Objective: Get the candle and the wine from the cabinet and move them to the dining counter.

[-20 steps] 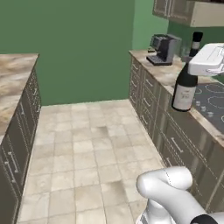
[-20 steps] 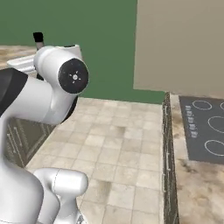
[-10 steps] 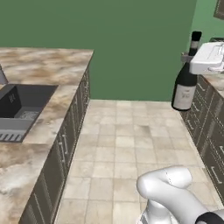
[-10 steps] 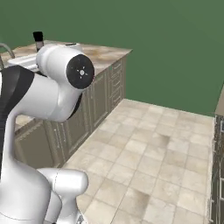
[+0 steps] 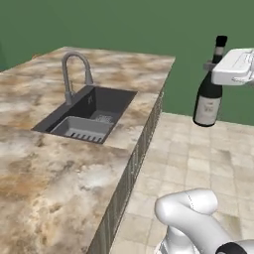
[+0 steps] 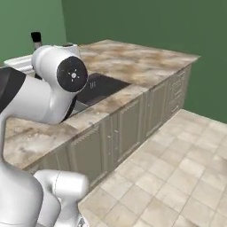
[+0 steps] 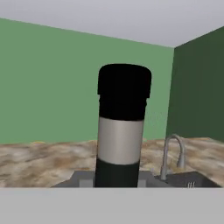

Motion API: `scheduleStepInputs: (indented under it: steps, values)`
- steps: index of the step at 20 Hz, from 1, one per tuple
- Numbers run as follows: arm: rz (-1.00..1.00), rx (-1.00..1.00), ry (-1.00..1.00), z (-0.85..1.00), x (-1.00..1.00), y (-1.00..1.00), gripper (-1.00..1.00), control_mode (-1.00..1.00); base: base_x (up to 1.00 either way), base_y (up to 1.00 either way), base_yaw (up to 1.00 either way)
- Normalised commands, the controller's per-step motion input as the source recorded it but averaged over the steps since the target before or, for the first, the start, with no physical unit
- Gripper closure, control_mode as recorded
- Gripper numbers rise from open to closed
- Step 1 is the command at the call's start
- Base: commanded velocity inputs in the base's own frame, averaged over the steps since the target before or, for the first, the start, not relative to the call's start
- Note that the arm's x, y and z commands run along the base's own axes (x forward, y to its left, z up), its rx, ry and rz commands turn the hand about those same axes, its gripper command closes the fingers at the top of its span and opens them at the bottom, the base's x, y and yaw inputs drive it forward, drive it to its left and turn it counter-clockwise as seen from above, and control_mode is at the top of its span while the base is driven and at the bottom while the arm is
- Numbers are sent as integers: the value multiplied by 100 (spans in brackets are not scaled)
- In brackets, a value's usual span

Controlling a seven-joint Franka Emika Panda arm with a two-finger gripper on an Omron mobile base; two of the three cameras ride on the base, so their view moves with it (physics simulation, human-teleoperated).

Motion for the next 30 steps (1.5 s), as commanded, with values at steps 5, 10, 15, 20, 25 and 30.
scheduleStepInputs:
  steps: [5,10,15,20,25,30]
  values:
    - [0,0,0,0,0,0,100,100,-10,0,100]
    - [0,0,0,0,0,0,100,100,-14,0,100]
    - [0,0,0,0,0,0,100,100,-18,0,100]
    - [0,0,0,0,0,0,100,100,-23,15,100]
    - [0,0,0,0,0,0,100,100,-16,97,39]
    - [0,0,0,0,0,0,100,100,20,100,0]
